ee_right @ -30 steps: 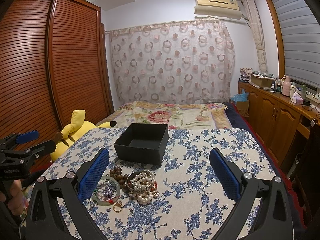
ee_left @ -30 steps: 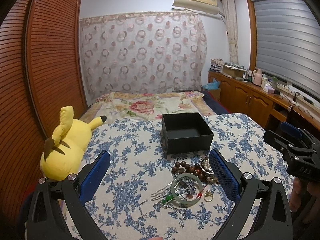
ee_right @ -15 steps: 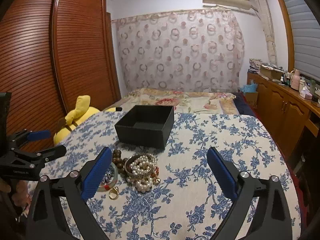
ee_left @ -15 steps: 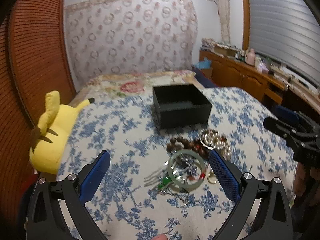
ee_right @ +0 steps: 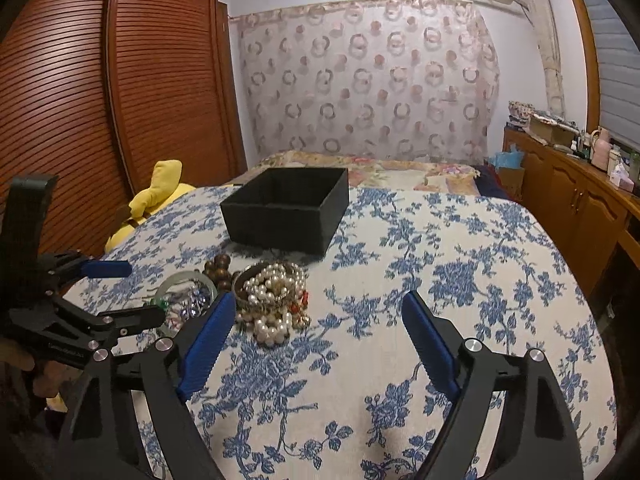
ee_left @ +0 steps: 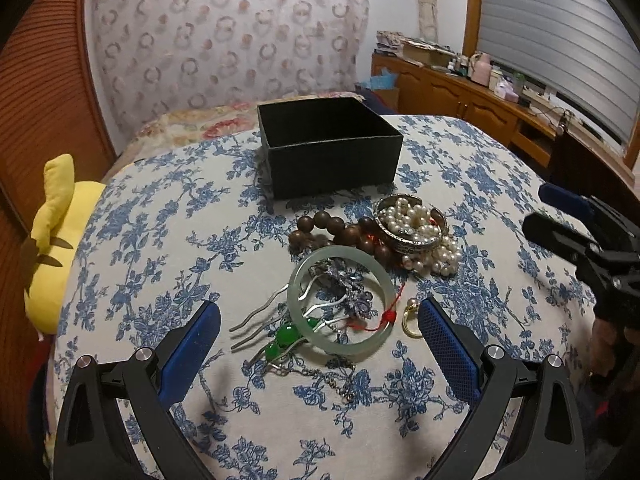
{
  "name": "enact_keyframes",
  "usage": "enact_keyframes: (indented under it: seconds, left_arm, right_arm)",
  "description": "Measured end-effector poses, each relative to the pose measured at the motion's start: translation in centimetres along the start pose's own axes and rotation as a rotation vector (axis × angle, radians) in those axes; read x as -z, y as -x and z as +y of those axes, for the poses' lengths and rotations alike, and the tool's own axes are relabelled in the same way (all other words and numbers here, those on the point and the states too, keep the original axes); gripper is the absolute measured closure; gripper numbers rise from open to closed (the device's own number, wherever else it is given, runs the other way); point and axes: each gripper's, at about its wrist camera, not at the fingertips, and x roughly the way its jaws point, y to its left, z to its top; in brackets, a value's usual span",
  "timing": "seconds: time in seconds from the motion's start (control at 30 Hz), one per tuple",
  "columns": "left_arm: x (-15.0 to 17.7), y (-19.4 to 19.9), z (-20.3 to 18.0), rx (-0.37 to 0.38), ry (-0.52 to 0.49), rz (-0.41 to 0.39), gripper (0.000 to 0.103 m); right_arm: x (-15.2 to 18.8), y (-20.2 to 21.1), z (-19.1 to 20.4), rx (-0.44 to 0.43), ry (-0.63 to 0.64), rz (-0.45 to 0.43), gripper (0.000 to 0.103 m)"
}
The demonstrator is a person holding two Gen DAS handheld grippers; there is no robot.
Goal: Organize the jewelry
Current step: 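Lower the left tool over the jade bangle and close on it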
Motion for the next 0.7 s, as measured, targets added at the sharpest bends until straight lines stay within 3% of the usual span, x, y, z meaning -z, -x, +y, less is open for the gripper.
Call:
enact_keyframes:
  seconds: [0.13, 0.33, 0.43, 0.7]
  left_arm:
    - [-0.2, -0.2, -0.3, 0.022, 0.0, -0.008, 0.008]
    - [-0.4, -1.7, -1.2, 0.041, -0.032, 0.038, 0.028]
    - [-0.3, -2.7, -1.7, 0.001, -0.062, 0.07, 0.037]
    - [-0.4, -3.5, -2.2, -0.027, -0.101, 0.1, 0.035]
  right_arm:
    - [0.4, -0.3, 0.1, -0.006, 0.006, 0.016, 0.016]
    - [0.7, -0.4, 0.3, -0.006, 0.014, 0.027, 0.016]
    - [0.8, -0.4, 0.3, -0.007, 0.013, 0.029, 0.016]
    - [1.0, -0.7, 0.5, -0.01, 0.022, 0.036, 0.016]
